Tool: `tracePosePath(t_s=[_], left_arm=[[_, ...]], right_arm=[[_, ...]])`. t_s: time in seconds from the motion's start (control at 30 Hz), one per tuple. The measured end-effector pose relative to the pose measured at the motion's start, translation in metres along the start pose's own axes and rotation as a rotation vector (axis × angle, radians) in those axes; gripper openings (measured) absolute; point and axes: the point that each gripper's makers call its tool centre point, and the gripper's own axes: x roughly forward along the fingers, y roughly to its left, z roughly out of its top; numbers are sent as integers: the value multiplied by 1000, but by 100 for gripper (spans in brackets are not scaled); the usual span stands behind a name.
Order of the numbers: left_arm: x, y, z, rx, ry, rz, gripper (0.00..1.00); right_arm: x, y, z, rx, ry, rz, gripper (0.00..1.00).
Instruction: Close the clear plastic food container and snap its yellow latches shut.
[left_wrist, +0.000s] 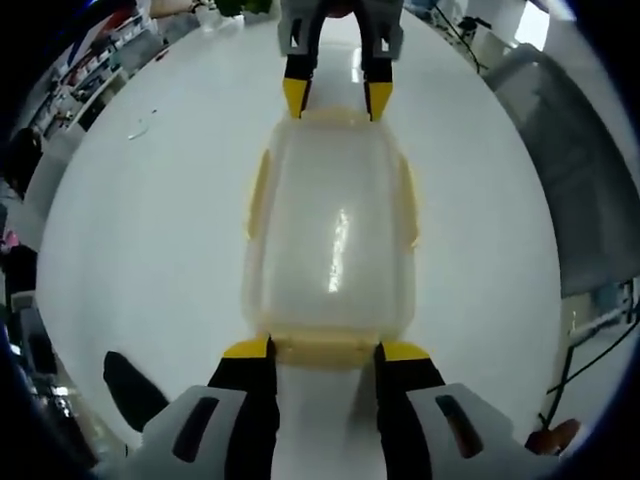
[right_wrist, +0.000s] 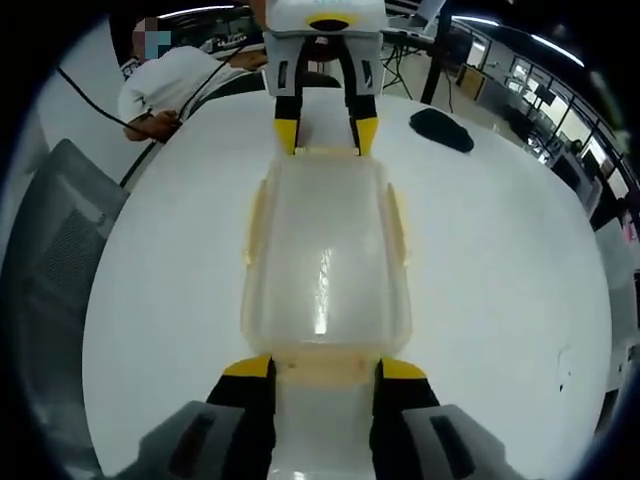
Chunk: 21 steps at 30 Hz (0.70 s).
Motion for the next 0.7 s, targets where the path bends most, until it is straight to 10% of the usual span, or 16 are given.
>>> tracePosePath(t_s=[0.7], left_arm=[[-37,-11,31,32,-12,43,35]], right_arm=[[-47,13,-1,1,-21,-39,34]])
